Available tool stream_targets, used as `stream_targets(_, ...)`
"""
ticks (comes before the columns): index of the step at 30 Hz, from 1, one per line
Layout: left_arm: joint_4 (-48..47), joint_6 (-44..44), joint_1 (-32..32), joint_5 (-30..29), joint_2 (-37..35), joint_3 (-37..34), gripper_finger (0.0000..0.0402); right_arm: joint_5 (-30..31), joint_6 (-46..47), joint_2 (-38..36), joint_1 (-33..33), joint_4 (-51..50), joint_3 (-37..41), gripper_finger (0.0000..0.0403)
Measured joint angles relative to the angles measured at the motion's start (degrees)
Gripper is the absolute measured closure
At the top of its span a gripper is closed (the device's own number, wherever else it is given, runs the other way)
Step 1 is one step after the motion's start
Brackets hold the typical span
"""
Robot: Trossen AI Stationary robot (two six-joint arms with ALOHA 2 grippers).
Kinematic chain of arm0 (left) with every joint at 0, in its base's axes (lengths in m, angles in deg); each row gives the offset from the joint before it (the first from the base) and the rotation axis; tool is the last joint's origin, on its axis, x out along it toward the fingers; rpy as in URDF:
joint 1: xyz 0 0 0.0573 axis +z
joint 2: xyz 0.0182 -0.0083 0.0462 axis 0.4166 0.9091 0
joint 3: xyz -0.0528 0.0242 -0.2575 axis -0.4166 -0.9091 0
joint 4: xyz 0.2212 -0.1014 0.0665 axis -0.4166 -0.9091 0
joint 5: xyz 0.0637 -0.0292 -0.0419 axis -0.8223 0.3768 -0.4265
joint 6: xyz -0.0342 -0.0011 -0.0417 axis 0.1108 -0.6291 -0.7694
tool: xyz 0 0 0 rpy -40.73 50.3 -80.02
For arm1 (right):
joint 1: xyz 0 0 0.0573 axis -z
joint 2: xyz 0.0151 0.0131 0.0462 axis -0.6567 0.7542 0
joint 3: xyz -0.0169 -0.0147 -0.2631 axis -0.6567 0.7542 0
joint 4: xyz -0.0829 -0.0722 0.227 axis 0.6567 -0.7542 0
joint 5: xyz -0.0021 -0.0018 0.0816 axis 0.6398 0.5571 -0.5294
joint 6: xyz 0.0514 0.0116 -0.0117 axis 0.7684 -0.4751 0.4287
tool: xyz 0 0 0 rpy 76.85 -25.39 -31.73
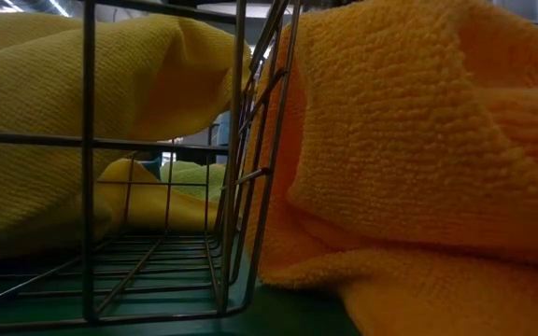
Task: Sort microfiber towel by color & place in baskets
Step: Put the green microfiber cloth into the white bin
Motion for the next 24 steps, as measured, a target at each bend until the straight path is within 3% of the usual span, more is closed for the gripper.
stream_targets(6, 0.0, 0.0, 0.0, 0.0, 0.0, 0.0, 0.0329, -7.7, -3.8, 0.0, 7.9, -0.4, 0.0, 0.0178)
stream_targets(10, 0.0, 0.0, 0.0, 0.0, 0.0, 0.0, 0.0329, -9.4, -5.6, 1.4, 10.9, 0.0, 0.0, 0.0178)
stream_targets(24, 0.0, 0.0, 0.0, 0.0, 0.0, 0.0, 0.0329, -11.4, -15.7, 10.7, 12.2, 0.6, 0.0, 0.0178)
